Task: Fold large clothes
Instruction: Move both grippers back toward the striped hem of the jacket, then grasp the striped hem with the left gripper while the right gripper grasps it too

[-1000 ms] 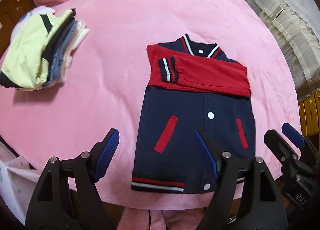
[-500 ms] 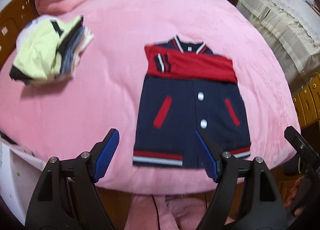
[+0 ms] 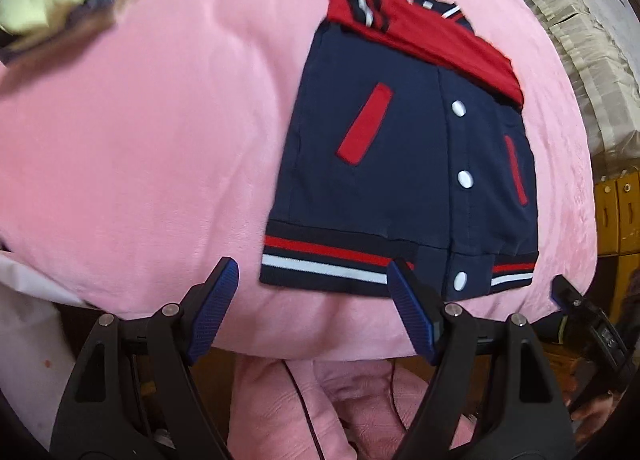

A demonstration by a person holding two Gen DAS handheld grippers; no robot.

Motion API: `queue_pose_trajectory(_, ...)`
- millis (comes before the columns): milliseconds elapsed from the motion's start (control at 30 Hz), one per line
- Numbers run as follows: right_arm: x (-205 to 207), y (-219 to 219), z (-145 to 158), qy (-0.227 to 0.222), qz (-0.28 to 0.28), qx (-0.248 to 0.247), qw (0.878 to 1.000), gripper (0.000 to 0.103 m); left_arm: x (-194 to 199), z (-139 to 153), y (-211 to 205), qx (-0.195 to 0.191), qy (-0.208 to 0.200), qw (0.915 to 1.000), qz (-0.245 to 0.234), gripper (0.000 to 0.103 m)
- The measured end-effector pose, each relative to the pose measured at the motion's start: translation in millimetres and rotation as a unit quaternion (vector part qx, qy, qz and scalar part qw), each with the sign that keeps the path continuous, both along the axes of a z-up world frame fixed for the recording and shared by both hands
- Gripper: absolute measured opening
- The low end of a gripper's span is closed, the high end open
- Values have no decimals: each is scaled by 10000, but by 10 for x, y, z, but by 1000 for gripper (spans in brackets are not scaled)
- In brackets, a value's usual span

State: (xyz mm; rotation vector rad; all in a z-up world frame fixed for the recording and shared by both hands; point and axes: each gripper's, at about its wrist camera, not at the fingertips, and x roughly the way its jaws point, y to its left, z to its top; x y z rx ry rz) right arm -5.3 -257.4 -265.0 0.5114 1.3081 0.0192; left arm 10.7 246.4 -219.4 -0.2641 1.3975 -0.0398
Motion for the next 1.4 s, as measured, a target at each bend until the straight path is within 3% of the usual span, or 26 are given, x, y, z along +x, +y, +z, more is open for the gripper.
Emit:
queue_pose_trajectory(67, 7, -80, -157, 302, -322, 185, 9989, 80, 45, -187, 47, 138, 184, 9997, -80, 75)
queue_pose_trajectory(167, 25, -186, -320, 420, -768, 534, 9947, 79, 72, -407, 141, -84, 441, 9989, -144, 75)
queue_pose_trajectory(233, 7, -219, -404, 475, -921, 545, 9931, 72, 87, -485, 187, -201, 391, 9987, -251, 75)
queue_pose_trajectory(333, 32, -223, -513, 593, -806, 379, 9943, 59, 133, -536, 227, -435, 217, 9982, -357, 75)
queue_pose_trajectory(533, 108, -144, -580, 387, -421, -95, 9983, 57, 212, -696, 284, -692, 389, 9961, -378, 74)
queue_pose_trajectory(767, 146, -126, -598, 416, -692, 48, 9967, 45, 288, -728, 283, -799, 506, 9949, -362, 74)
queue_pose_trajectory(833, 137, -135, -601, 445, -817, 161, 9955, 37, 296, -734, 264, -827, 510, 9946, -370, 73)
queue_pose_trajectory(900, 154, -118, -602, 431, -902, 319, 9945, 27, 294, -718, 220, -973, 515, 9933, -338, 63)
queue_pose_trajectory(967, 155, -77, -575, 415, -941, 415, 9938, 17, 280, -705, 189, -1190, 548, 9910, -268, 46)
queue_pose_trajectory(1033, 169, -8, -500, 347, -856, 376, 9950, 15, 274, -691, 147, -1329, 592, 9892, -202, 39)
queue_pose_trajectory(1167, 248, 126, -349, 192, -787, 585, 9950, 14, 270, -551, 127, -1050, 424, 9934, -168, 11)
queue_pose_trajectory(1267, 302, 149, -243, 126, -934, 863, 9918, 14, 249, -374, 93, -1080, 191, 9940, -37, 9)
queue_pose_trajectory(1400, 425, 204, -22, -241, -1072, 1225, 9864, 13, 299, -135, 55, -1295, 182, 9913, 157, 6)
